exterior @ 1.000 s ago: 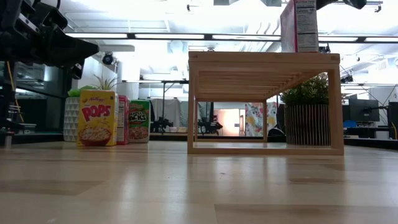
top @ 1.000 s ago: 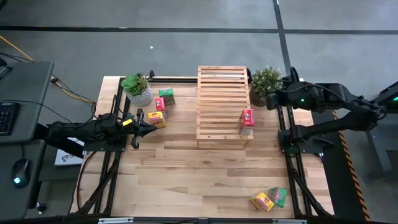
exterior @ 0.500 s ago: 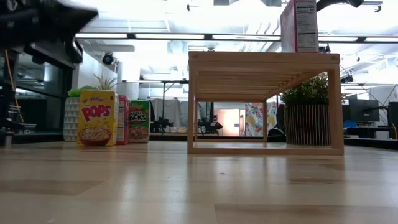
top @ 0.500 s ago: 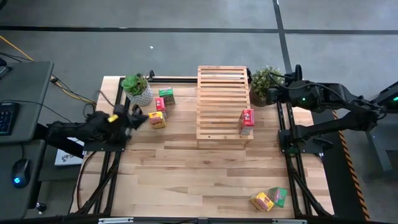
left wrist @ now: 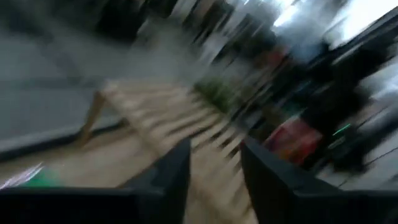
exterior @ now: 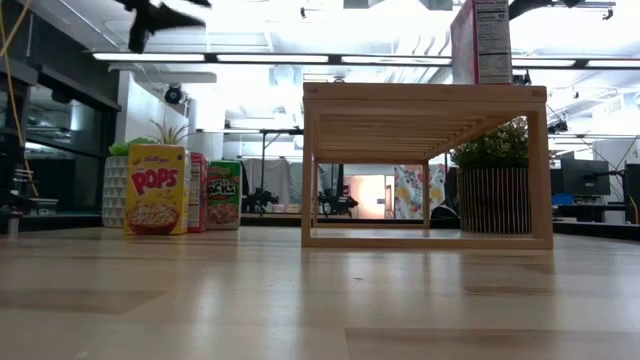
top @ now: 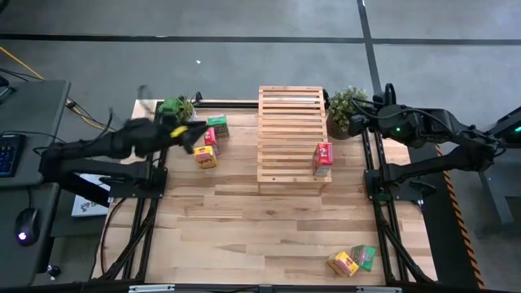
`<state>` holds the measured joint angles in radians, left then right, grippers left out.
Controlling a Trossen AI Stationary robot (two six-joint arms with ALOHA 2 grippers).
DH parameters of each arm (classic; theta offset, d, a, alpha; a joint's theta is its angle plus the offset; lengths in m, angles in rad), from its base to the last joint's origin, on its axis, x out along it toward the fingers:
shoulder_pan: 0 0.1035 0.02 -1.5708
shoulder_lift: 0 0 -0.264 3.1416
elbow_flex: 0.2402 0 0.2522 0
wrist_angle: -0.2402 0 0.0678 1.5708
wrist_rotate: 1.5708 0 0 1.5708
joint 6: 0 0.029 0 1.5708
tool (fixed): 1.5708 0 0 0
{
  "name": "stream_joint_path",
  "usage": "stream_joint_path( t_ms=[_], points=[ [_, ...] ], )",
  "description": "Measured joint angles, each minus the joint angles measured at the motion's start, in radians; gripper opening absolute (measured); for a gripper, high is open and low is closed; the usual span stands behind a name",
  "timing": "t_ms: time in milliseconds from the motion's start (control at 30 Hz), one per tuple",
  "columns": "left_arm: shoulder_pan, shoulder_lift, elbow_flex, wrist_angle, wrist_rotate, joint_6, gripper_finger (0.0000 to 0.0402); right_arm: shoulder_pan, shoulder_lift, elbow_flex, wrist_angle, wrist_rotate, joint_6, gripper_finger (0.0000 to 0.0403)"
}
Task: Stack cereal on shelf
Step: Put the red cereal box on the shelf aligned with the other red cereal box
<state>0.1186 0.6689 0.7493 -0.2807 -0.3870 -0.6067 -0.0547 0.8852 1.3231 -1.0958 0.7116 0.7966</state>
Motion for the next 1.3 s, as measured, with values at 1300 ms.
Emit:
stream_joint_path(
  t_ms=[1300],
  points=[
    [0.343,0.657,0.296,-0.693,0.064,-0.491,0.0278,0.000,0.007,0.000,-0.029,-0.005,0.082,0.0252]
  ],
)
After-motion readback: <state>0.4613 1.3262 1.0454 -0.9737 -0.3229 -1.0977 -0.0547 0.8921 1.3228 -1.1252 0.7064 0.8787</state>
